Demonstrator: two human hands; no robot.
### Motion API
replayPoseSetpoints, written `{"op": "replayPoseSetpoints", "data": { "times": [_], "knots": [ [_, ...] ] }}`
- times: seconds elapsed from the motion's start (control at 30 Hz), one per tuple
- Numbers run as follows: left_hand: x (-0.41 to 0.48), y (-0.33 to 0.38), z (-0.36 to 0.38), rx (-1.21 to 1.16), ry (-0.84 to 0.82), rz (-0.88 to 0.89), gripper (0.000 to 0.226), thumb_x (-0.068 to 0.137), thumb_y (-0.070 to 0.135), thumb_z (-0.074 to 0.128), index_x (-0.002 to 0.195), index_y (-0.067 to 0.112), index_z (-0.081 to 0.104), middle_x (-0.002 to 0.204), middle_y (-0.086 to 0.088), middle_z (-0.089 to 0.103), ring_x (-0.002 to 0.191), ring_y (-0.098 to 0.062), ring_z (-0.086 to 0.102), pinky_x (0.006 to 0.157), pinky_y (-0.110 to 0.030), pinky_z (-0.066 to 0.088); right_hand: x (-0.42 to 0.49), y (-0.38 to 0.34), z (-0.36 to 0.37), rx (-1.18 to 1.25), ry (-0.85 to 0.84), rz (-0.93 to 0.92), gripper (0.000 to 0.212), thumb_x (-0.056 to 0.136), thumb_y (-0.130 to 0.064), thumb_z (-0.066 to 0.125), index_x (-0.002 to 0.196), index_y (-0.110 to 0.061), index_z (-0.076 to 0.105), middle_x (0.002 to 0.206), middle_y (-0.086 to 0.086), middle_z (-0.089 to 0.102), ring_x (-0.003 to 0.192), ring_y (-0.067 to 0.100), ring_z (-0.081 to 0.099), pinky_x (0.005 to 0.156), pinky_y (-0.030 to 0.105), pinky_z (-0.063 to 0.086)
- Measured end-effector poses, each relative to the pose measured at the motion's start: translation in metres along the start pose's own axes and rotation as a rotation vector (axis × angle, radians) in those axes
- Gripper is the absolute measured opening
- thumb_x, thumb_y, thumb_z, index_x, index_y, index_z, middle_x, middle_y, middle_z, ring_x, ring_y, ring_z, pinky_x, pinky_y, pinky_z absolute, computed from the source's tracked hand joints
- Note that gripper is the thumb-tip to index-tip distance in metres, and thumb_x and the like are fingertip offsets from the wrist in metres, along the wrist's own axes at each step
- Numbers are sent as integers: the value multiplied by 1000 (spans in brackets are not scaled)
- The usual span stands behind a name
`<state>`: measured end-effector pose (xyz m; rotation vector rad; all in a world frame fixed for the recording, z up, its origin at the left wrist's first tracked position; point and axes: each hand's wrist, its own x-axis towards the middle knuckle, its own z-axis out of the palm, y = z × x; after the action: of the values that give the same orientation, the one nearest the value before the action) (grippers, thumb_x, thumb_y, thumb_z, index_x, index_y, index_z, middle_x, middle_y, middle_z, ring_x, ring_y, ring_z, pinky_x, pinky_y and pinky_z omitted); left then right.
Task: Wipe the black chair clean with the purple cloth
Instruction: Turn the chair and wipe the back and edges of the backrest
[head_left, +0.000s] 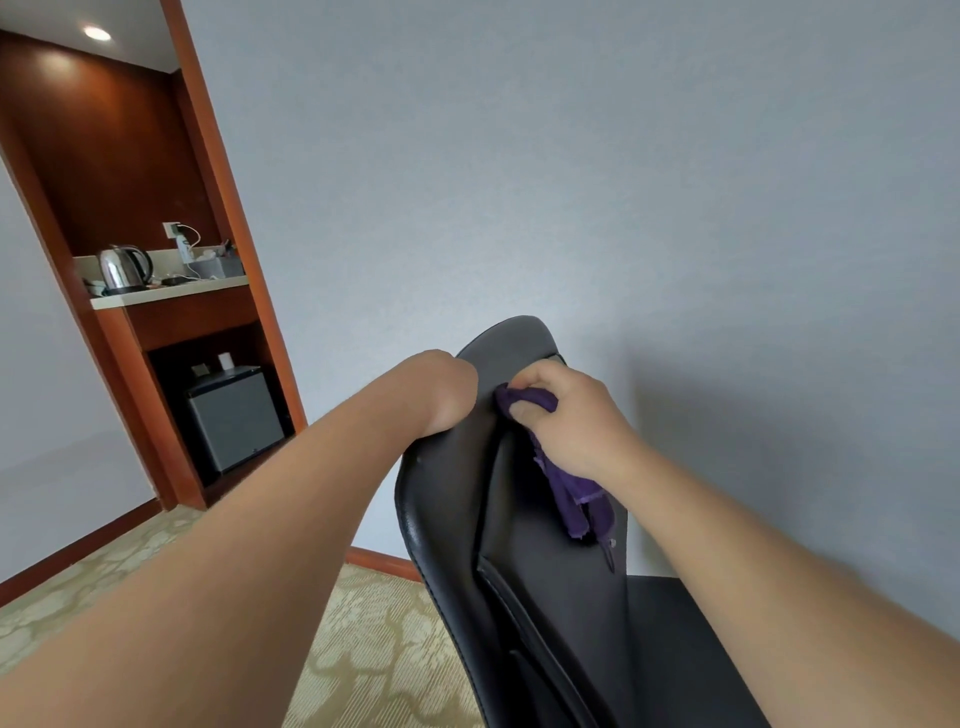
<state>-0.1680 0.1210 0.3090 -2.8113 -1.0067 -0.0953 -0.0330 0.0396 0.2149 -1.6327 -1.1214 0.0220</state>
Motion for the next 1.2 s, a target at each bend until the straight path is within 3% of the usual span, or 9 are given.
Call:
{"op": "replayPoseSetpoints", "data": {
  "times": [0.17,0.47,0.6,0.67,0.77,0.87,1.03,1.1,1.2],
  "knots": [
    [6,0,2,31,0,-7,34,95,-2,31,112,2,60,110,-13,59,90,-26,55,84,-32,46,-29,2,-1,28,-27,-103,20,91,-25,70,99,-42,65,98,-26,67,92,-12,59,73,-2,38],
    [11,-7,10,27,31,22,32,93,0,29,106,3,58,93,-7,47,87,-24,51,81,-31,45,3,9,6,-71,30,-78,22,93,-21,66,108,-37,67,98,-25,62,84,-14,57,65,-3,38],
    [16,-9,11,11,41,31,27,91,1,28,97,5,55,86,-4,43,83,-23,48,76,-30,42,29,17,7,-119,75,-44,21,92,-17,66,107,-32,69,95,-20,61,85,4,59,69,6,41],
    [17,-11,12,8,38,36,23,90,0,29,91,8,51,85,-4,43,79,-22,45,74,-30,40,41,22,8,-150,95,-25,20,93,-15,65,107,-29,71,103,-8,64,92,14,59,78,19,43],
    [18,-13,13,13,33,33,21,89,0,29,88,9,48,85,-4,43,77,-21,44,73,-30,39,55,29,9,-149,119,2,17,93,-12,65,102,-24,74,99,-1,64,89,19,61,76,25,45],
    [19,-13,12,20,28,32,22,89,-1,29,90,8,49,88,-5,45,78,-22,44,72,-30,40,63,30,11,-137,108,51,17,94,-14,63,100,-27,73,93,-5,66,87,19,63,75,27,48],
    [18,-9,9,45,18,35,30,90,-3,29,98,6,56,93,-7,48,78,-22,45,73,-30,40,58,31,9,-124,84,52,20,95,-16,62,102,-32,70,95,-11,63,86,14,61,66,15,43],
    [17,-9,8,48,14,33,32,91,-2,29,101,4,58,94,-8,49,79,-23,46,74,-29,41,50,30,7,-89,79,35,22,94,-17,63,105,-34,70,102,-10,64,81,9,63,59,5,40],
    [17,-7,7,40,6,23,35,93,-3,29,107,2,60,97,-9,52,82,-23,48,75,-29,41,33,23,6,-57,50,-14,24,93,-20,66,102,-42,68,106,-13,65,72,0,65,55,2,42]
  ]
}}
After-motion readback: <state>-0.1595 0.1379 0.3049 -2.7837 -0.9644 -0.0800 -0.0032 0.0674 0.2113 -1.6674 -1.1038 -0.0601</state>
